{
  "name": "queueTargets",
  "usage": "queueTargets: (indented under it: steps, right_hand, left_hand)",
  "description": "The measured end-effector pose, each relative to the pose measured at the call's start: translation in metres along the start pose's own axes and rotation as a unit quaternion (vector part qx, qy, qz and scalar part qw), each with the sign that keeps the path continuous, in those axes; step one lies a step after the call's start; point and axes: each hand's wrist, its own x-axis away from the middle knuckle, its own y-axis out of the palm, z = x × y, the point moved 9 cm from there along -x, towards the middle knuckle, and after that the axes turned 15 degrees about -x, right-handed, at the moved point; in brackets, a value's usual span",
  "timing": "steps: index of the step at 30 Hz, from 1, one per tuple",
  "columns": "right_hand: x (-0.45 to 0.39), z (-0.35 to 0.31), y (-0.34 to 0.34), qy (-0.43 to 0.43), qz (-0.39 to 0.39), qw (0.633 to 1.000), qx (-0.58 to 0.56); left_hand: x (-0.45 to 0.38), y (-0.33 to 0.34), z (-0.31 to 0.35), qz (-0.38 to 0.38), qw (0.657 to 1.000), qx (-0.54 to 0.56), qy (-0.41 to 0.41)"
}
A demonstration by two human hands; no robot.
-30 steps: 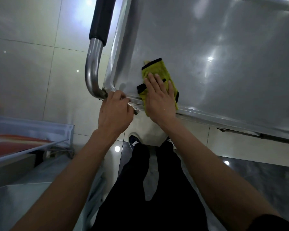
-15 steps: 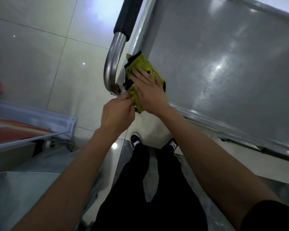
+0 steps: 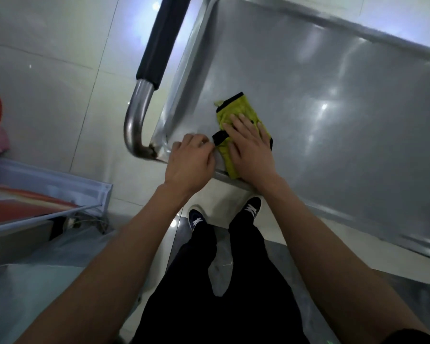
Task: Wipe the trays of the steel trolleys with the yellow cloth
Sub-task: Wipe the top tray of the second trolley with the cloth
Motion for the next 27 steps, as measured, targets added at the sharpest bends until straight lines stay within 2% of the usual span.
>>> queueTargets:
  steps: [5, 9, 14, 18, 27]
  right_hand:
    - [-0.001, 0.038, -0.034, 0.002, -0.002, 1.000, 0.023]
    - [-0.012, 0.051, -0.052, -0.032, -0.031, 0.998, 0.043]
    - [-0.049, 0.057, -0.067, -0.052, -0.060, 0.996, 0.051]
    - [-0.104, 0.063, -0.073, -0.048, -0.081, 0.992, 0.082]
    - [-0.217, 0.057, -0.070, -0.057, -0.081, 0.991, 0.089]
  left_hand:
    - [-0.040, -0.004, 0.039, -0.021, 1.000, 0.000, -0.011]
    - [-0.063, -0.010, 0.046, -0.007, 0.999, -0.005, -0.040]
    - [-0.085, -0.019, 0.023, 0.009, 0.995, 0.032, -0.097]
    - [-0.093, -0.014, -0.008, -0.012, 0.989, -0.011, -0.149]
    - [-0.103, 0.015, -0.025, -0.040, 0.984, -0.047, -0.168]
